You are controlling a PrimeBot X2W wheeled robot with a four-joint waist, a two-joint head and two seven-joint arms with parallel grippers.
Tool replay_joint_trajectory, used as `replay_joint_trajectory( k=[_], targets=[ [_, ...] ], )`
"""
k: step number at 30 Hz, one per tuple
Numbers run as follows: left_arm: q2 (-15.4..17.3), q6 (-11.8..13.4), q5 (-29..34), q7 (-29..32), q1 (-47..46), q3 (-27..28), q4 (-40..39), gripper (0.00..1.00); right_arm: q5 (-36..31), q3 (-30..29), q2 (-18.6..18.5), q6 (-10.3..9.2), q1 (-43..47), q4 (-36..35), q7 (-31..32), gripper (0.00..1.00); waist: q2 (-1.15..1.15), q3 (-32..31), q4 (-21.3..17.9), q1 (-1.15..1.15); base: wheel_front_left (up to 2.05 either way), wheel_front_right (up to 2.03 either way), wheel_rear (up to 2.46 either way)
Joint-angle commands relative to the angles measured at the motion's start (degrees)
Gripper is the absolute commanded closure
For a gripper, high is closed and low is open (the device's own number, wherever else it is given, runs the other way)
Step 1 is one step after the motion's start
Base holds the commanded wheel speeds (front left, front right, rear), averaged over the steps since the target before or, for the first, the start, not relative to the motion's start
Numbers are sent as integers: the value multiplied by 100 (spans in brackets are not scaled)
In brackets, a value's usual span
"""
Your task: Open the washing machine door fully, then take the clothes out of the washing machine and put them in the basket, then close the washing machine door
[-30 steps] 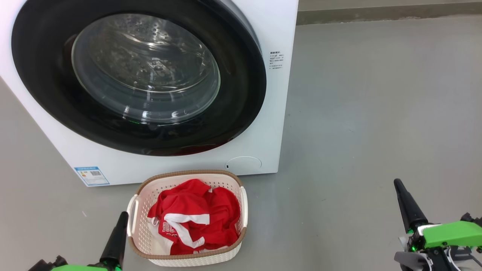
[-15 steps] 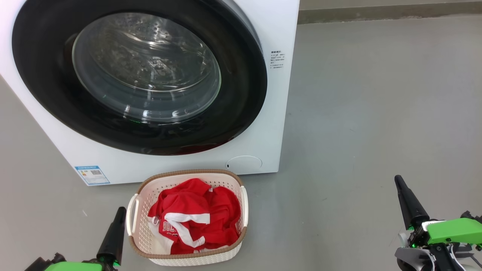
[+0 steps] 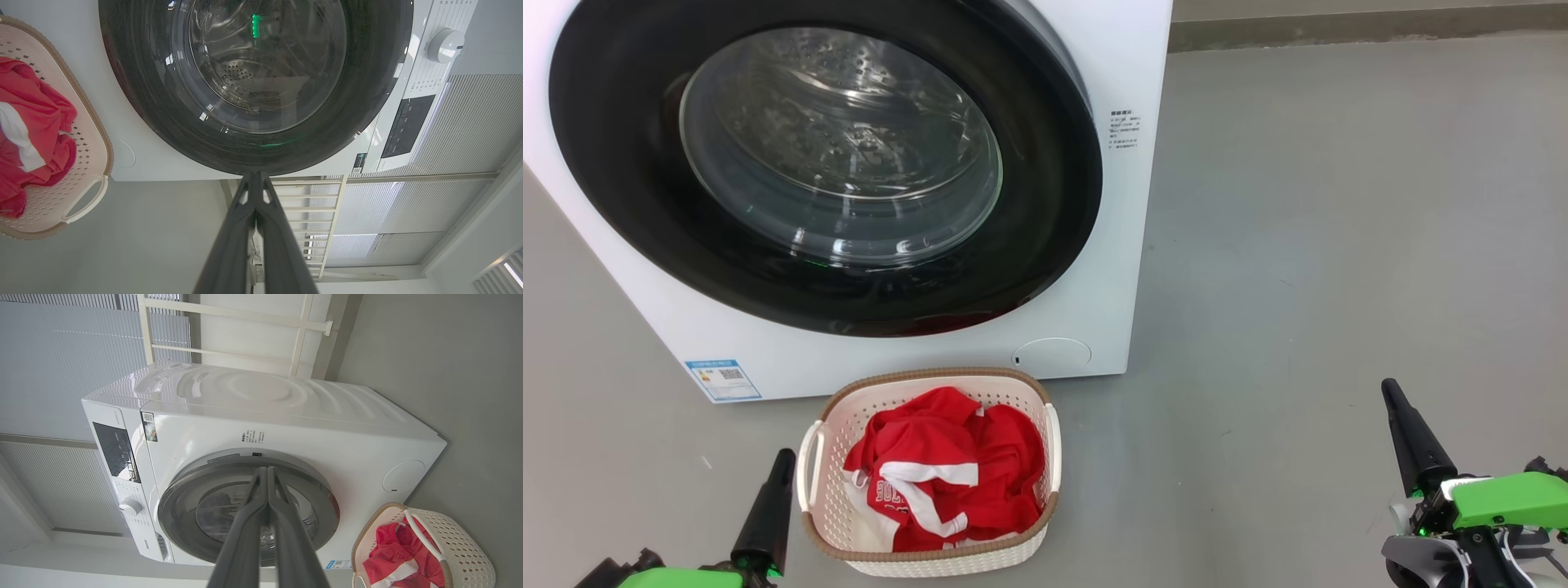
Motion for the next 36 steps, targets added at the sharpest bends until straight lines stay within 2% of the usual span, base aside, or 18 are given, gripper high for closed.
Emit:
replay_joint_trajectory(
  k=[1,36],
  targets=[
    [83,-42,11,32,-223,202,-112,100,8,104,-65,29,-234,-139,26,100,0,0,0,0,0,0,0],
    [42,-42,59,79,-228,259,-109,100,-39,48,-26,29,-239,-136,72,100,0,0,0,0,0,0,0]
  ],
)
